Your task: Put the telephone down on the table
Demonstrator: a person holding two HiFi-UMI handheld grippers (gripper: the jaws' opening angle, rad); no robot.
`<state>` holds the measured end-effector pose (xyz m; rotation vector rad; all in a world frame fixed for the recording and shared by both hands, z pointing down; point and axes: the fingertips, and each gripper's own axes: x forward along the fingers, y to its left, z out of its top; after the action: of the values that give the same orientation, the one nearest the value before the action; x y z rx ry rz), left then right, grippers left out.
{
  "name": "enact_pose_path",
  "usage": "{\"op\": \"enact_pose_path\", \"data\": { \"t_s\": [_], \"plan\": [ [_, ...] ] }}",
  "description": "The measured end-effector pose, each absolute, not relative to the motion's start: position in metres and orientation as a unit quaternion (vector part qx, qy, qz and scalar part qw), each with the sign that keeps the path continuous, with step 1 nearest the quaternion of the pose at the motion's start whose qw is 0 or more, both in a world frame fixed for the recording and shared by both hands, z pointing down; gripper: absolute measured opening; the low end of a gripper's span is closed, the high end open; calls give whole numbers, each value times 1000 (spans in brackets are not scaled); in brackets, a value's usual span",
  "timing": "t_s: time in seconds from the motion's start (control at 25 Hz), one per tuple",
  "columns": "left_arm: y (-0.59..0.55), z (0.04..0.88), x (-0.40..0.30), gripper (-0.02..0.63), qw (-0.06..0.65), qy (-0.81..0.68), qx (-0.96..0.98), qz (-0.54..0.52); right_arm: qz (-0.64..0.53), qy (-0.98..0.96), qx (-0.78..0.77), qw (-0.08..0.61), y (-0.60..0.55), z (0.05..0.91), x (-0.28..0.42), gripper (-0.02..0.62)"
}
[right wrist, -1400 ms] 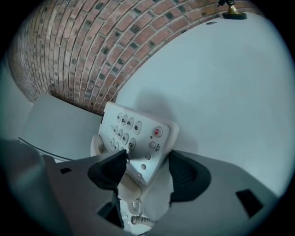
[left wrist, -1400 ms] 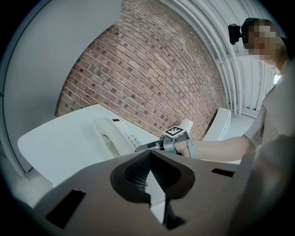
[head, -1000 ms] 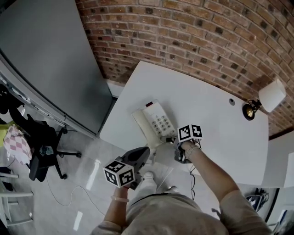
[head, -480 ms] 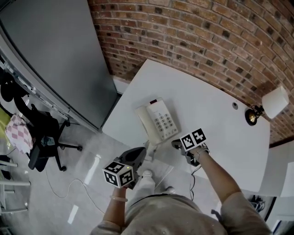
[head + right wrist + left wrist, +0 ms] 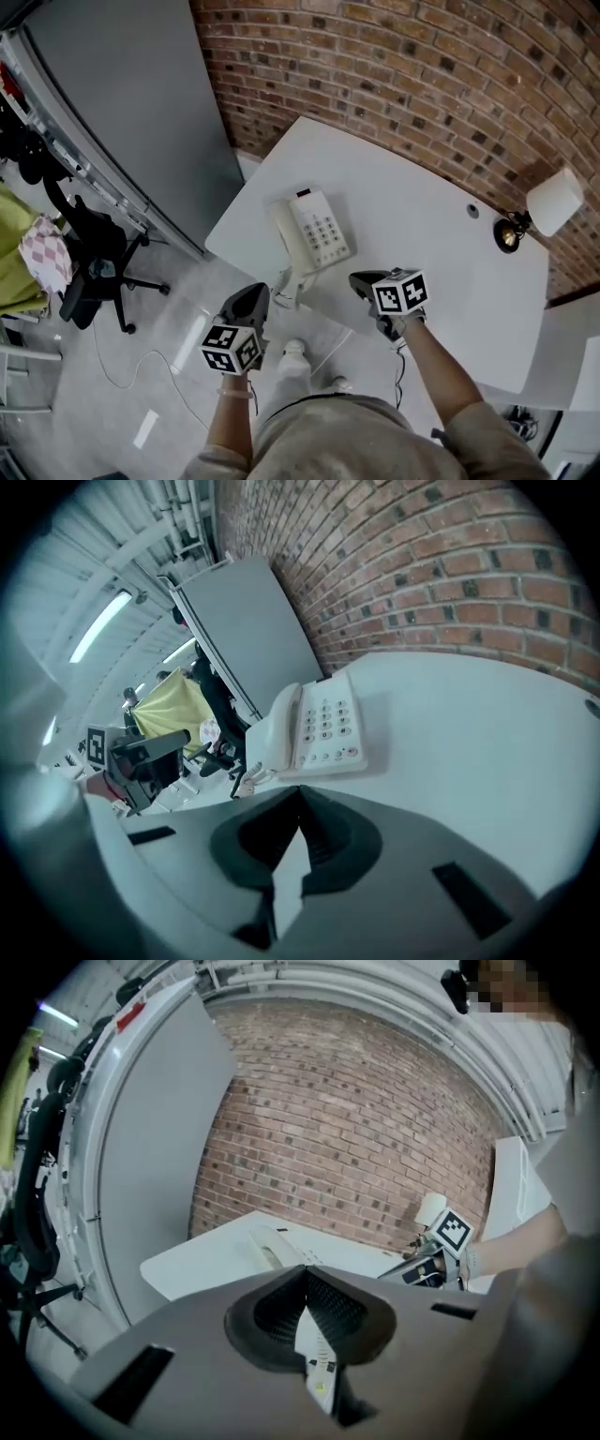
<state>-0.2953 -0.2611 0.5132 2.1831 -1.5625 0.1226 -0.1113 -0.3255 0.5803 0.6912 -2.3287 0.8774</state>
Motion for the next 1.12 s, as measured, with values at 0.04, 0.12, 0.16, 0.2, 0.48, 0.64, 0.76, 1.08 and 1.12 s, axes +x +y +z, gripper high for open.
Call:
{"op": "enact_pose_path", "data": {
  "t_s": [0.04, 0.12, 0.16, 0.2, 0.48, 0.64, 0.76, 1.08, 1.12],
  "plan": [
    [-258, 509, -296, 5, 219, -576, 786, 39, 317, -873, 262, 261, -324, 573, -107, 5],
    [-250, 502, -297, 5, 206, -593, 777, 35, 292, -887, 270, 234, -320, 559, -98, 5],
    [-247, 499, -296, 5, 199, -600, 774, 33, 279, -894, 274, 218, -318, 551, -94, 5],
    [-244, 495, -295, 5, 193, -606, 772, 31, 265, -901, 277, 203, -317, 542, -90, 5],
    [-223, 473, -288, 5, 153, -643, 750, 15, 194, -927, 295, 129, -303, 495, -67, 5],
    [-213, 465, -284, 5, 138, -651, 746, 17, 169, -932, 304, 106, -295, 478, -59, 5],
    [-208, 460, -285, 5, 125, -657, 744, 15, 156, -934, 309, 90, -292, 470, -57, 5],
    [-195, 453, -286, 5, 110, -668, 736, 2, 136, -936, 320, 64, -283, 455, -47, 3],
    [-194, 453, -285, 5, 109, -668, 736, 2, 134, -936, 320, 62, -282, 454, -46, 3]
  ]
}}
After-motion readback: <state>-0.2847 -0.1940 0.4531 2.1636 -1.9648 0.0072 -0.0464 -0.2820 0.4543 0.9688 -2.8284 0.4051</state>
